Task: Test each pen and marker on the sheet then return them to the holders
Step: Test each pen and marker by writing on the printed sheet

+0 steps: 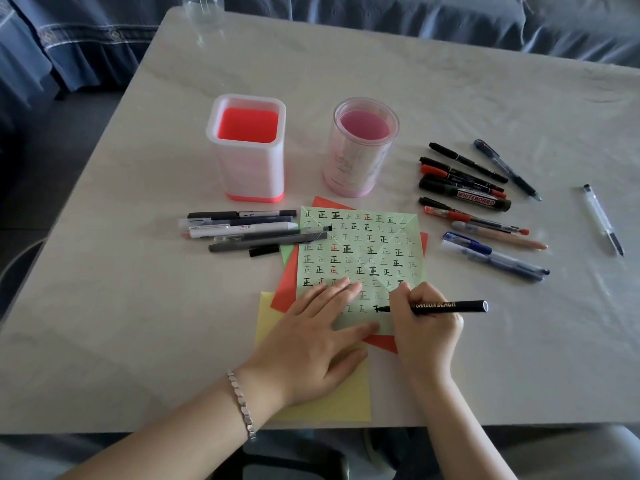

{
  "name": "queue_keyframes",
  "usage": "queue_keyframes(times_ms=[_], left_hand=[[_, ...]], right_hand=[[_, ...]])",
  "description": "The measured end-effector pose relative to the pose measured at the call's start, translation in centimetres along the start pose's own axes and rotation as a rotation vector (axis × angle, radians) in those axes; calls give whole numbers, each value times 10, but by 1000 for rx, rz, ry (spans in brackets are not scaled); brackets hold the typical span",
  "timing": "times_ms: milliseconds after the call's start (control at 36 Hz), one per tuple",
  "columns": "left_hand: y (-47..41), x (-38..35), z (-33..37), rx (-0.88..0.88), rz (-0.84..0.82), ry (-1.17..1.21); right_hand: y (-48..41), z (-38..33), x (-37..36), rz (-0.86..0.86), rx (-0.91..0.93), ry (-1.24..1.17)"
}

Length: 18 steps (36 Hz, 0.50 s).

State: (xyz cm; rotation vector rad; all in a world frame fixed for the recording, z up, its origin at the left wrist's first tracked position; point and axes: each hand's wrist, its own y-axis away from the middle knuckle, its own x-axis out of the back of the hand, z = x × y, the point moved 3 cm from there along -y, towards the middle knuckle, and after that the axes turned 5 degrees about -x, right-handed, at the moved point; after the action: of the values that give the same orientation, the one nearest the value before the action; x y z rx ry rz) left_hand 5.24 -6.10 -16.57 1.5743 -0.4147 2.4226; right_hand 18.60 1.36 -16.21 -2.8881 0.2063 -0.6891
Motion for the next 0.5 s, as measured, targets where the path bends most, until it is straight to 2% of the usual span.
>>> queue_keyframes(times_ms=[222, 500], left_hand=[[0, -1, 0, -1, 6, 10], [0, -1, -1, -3, 13, 6]], right_hand=[[1, -1, 2, 10, -50, -33], [0, 0, 2, 20, -7, 57]])
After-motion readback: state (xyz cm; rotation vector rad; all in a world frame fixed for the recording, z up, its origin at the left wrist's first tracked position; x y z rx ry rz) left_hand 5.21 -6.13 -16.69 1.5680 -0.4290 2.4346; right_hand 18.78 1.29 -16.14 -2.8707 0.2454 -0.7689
